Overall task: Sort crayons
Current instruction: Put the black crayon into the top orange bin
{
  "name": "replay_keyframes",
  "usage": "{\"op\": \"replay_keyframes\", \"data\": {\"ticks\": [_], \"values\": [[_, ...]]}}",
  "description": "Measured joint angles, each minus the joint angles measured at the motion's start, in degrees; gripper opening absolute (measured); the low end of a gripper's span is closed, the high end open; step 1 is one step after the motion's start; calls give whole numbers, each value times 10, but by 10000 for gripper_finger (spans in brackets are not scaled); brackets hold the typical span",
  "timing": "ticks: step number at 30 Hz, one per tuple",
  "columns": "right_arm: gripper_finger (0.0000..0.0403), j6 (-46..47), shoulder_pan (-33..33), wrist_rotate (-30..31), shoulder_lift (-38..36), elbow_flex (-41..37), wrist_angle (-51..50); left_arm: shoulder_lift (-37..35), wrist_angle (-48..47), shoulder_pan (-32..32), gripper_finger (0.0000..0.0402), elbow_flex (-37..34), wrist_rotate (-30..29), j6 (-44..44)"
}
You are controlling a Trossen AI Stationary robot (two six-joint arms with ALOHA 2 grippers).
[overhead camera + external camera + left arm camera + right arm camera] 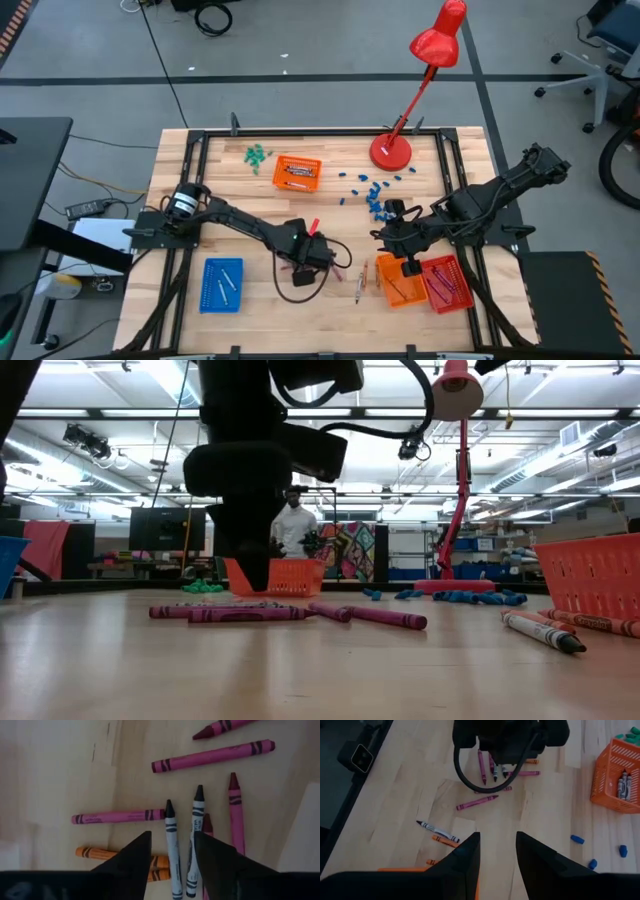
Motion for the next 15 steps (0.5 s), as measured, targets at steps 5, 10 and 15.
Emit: {"op": "replay_keyframes", "data": {"ticks": [5,10,15], "values": [[130,-1,-1,0,0,0,0,0,3,-3,150,-13,0,-3],[130,0,-1,-2,0,0,-1,0,8,-3,144,-28,2,-27],[130,0,-4,-8,0,0,0,1,12,-3,144,-30,1,-14]]}}
